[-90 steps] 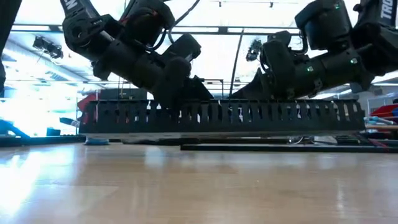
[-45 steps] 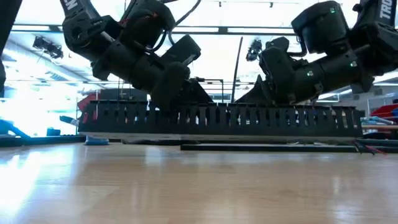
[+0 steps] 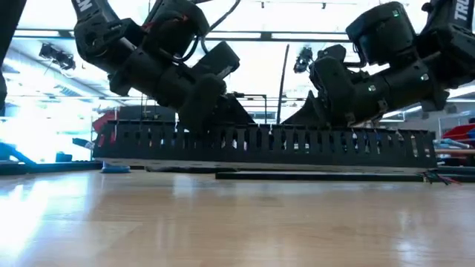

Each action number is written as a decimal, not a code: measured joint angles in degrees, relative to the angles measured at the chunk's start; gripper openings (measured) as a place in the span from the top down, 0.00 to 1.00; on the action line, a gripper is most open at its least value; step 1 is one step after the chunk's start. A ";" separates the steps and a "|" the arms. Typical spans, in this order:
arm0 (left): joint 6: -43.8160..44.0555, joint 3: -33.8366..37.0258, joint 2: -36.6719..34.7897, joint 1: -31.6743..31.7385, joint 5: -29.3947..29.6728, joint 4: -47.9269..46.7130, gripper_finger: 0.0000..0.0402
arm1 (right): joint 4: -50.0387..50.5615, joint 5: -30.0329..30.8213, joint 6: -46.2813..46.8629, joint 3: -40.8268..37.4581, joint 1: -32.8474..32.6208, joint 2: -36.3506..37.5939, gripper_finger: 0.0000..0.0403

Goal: Ziptie cables
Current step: Put the cable wires in the black cable duct

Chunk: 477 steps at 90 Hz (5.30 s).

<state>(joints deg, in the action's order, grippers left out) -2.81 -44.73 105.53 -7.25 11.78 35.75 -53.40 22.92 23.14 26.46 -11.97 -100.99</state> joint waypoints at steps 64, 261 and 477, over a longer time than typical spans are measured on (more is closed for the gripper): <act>1.69 0.02 0.07 0.11 -1.19 -1.46 1.00 | 4.27 0.28 -2.05 1.24 -0.62 -0.07 1.00; 1.92 0.04 0.05 1.24 -3.47 -1.68 1.00 | 17.78 -1.60 -4.24 7.22 -1.14 -0.08 1.00; 3.91 -5.62 0.07 2.84 -6.55 -9.45 1.00 | 29.09 4.06 -5.30 7.64 -2.08 3.52 1.00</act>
<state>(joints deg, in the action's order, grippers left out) 1.10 -50.35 105.60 -4.40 5.24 26.30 -24.31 26.98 17.83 34.10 -14.04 -97.47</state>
